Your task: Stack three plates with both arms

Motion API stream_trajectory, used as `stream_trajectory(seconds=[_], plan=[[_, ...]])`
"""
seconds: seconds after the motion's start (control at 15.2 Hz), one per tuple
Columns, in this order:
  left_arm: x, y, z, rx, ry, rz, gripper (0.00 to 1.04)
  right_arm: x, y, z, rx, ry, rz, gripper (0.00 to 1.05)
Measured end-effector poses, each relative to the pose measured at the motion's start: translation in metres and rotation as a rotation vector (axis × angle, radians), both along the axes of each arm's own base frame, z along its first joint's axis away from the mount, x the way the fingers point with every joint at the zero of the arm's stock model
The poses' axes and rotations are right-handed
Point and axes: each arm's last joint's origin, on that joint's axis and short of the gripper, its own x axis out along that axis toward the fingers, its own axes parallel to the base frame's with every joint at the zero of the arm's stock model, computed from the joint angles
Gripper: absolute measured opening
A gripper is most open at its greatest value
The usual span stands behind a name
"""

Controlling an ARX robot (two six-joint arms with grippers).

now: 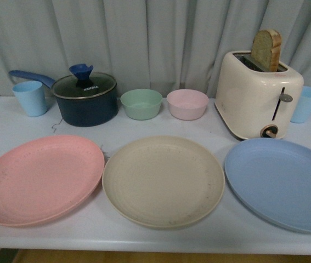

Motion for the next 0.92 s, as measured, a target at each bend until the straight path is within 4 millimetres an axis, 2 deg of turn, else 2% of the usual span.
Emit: stream_trajectory(seconds=[0.2, 0.26, 0.33, 0.4, 0.46, 0.59, 0.92], plan=[[0.000, 0.000, 0.000, 0.000, 0.000, 0.000, 0.98, 0.000, 0.000, 0.000, 0.000, 0.000, 0.000, 0.98], [0.000, 0.000, -0.002, -0.014, 0.057, 0.047, 0.98, 0.000, 0.000, 0.000, 0.000, 0.000, 0.000, 0.98], [0.003, -0.001, 0.000, 0.001, 0.276, 0.215, 0.98, 0.000, 0.000, 0.000, 0.000, 0.000, -0.001, 0.98], [0.010, 0.007, 0.002, 0.031, 0.364, 0.368, 0.98, 0.000, 0.000, 0.000, 0.000, -0.002, 0.000, 0.98], [0.022, 0.013, 0.008, 0.026, 0.408, 0.399, 0.98, 0.000, 0.000, 0.000, 0.000, 0.001, 0.000, 0.98], [0.056, 0.017, 0.020, 0.016, 0.480, 0.279, 0.98, 0.000, 0.000, 0.000, 0.000, -0.001, 0.005, 0.98], [0.150, 0.037, 0.013, 0.009, 0.674, 0.145, 0.98, 0.000, 0.000, 0.000, 0.000, 0.000, 0.005, 0.98]])
